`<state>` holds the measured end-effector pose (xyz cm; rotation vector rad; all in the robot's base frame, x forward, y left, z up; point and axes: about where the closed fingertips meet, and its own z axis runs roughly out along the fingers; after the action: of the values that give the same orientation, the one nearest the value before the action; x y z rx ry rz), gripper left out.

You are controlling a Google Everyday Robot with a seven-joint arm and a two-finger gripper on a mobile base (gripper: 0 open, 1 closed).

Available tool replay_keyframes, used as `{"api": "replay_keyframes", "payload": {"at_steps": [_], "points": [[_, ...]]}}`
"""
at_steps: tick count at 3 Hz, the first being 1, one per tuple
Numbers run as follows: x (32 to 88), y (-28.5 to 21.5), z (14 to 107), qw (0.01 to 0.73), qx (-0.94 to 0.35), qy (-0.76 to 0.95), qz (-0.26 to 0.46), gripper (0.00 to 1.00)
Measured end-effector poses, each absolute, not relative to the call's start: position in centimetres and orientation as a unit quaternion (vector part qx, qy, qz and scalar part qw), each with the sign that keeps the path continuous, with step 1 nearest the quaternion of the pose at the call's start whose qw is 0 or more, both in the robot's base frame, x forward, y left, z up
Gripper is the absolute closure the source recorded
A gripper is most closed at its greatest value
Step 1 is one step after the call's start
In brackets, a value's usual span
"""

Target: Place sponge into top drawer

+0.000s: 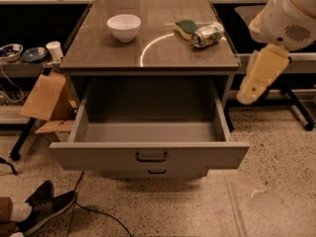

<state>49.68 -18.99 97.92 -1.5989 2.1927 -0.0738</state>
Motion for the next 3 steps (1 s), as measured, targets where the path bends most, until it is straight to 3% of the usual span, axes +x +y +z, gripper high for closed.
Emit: {"api": "replay_keyframes", "payload": {"at_steps": [1, 3], "points": [[55.2, -17.3, 96.1, 0.235, -0.515, 0.825, -0.005, 0.0], [62.6, -17.6, 95.3, 0.295, -0.361, 0.884, -0.038, 0.0]]}}
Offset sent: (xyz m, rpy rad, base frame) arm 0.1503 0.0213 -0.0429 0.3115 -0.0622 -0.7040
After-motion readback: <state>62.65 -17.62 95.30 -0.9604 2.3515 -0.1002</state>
